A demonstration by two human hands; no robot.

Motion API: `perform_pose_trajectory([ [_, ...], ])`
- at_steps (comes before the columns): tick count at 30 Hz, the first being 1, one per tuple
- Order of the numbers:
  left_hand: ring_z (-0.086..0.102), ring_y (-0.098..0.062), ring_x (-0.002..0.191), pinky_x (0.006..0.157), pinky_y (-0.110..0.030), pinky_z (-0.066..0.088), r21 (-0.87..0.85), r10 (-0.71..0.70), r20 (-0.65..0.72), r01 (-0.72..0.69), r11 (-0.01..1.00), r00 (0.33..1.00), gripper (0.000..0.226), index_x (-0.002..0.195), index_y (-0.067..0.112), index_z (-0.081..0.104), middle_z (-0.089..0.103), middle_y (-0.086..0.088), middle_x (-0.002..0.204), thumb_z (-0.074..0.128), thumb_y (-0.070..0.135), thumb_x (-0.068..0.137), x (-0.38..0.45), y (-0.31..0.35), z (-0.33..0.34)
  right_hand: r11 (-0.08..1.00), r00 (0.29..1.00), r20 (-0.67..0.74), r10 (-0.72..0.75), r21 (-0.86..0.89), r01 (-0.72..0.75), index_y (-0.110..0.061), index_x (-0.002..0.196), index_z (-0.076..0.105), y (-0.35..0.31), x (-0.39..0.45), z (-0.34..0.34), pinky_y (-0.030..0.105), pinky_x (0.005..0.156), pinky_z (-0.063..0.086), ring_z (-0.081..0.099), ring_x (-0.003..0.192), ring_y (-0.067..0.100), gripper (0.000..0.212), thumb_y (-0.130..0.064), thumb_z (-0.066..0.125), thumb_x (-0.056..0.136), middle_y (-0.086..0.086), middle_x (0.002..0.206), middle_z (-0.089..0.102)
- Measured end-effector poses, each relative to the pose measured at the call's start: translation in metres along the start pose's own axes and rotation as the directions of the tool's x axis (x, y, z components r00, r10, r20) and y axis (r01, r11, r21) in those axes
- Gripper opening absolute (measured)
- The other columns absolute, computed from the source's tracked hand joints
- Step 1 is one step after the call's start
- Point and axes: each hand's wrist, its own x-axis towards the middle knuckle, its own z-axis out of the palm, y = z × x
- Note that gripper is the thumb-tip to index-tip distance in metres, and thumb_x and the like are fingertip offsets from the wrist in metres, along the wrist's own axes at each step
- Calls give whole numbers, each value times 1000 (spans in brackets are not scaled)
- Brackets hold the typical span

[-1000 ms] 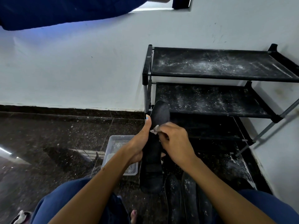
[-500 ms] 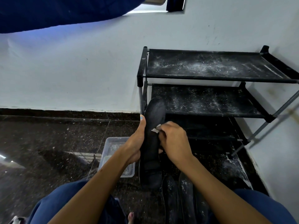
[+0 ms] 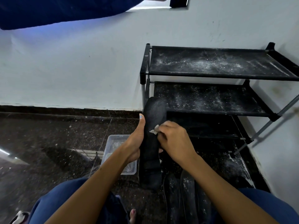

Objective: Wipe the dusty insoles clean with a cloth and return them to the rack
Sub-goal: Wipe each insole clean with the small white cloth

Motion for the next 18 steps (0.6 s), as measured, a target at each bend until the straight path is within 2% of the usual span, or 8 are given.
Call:
perform_pose_trajectory([
  [4, 68, -27, 79, 77, -41, 55, 25, -1, 46, 0, 1000, 999, 87, 105, 9, 69, 69, -21, 97, 18, 75, 83, -1, 0, 0, 995, 992, -72, 101, -16, -102, -5, 85, 71, 9, 4, -4, 38, 65, 54, 62, 74, 21, 17, -5, 54, 84, 7, 84, 64],
  [6, 67, -25, 75, 78, -42, 54, 1, 2, 15, -2, 1000, 1000, 83, 92, 10, 72, 70, -16, 88, 21, 75, 84, -1, 0, 0, 999, 998, -52, 29, -32, -30, -6, 84, 72, 4, 2, 0, 36, 65, 54, 62, 74, 21, 18, -8, 54, 84, 6, 83, 65],
  [8, 69, -20, 71, 75, -36, 56, -6, 15, -45, -15, 1000, 999, 79, 80, 12, 75, 72, -11, 82, 23, 72, 86, 2, -1, -3, 997, 997, 32, -75, -15, 76, -8, 81, 73, -6, -5, 5, 32, 65, 54, 63, 75, 21, 19, -12, 54, 81, 3, 80, 66],
  [9, 70, -18, 72, 74, -32, 56, 1, 20, -65, -20, 1000, 998, 78, 81, 12, 74, 73, -10, 83, 24, 71, 87, 4, -1, -4, 992, 988, 91, -125, -6, 126, -10, 81, 73, -10, -8, 8, 31, 64, 54, 63, 75, 21, 22, -14, 52, 80, 2, 80, 66],
  [12, 67, -20, 95, 89, -31, 50, -5, 12, -43, -12, 1000, 999, 82, 97, 9, 73, 72, -11, 105, 23, 73, 86, 5, 0, -5, 985, 962, 219, -165, -4, 170, -9, 85, 74, -15, -12, 13, 38, 66, 55, 64, 78, 25, 26, -17, 50, 79, 6, 84, 66],
  [14, 66, -24, 98, 89, -36, 52, -28, 7, -36, -8, 1000, 999, 81, 98, 10, 74, 70, -14, 109, 25, 74, 85, 4, 1, -5, 995, 987, 125, -104, 7, 104, -8, 85, 73, -11, -8, 11, 40, 67, 55, 64, 78, 25, 24, -18, 52, 80, 6, 83, 66],
  [16, 68, -25, 89, 82, -40, 56, -45, -3, -15, 2, 999, 1000, 79, 99, 11, 72, 71, -16, 102, 26, 74, 84, 3, 1, -2, 1000, 999, -43, -8, 24, 9, -8, 84, 73, -2, -2, 5, 39, 65, 55, 64, 74, 23, 18, -14, 56, 81, 6, 81, 66],
  [18, 68, -26, 82, 82, -44, 54, -21, -22, 62, 23, 1000, 998, 81, 101, 10, 69, 71, -17, 96, 24, 75, 83, 1, 0, 0, 993, 983, -152, 102, 72, -91, -7, 88, 73, 7, 3, -1, 40, 63, 56, 64, 72, 22, 15, -5, 59, 81, 7, 85, 66],
])
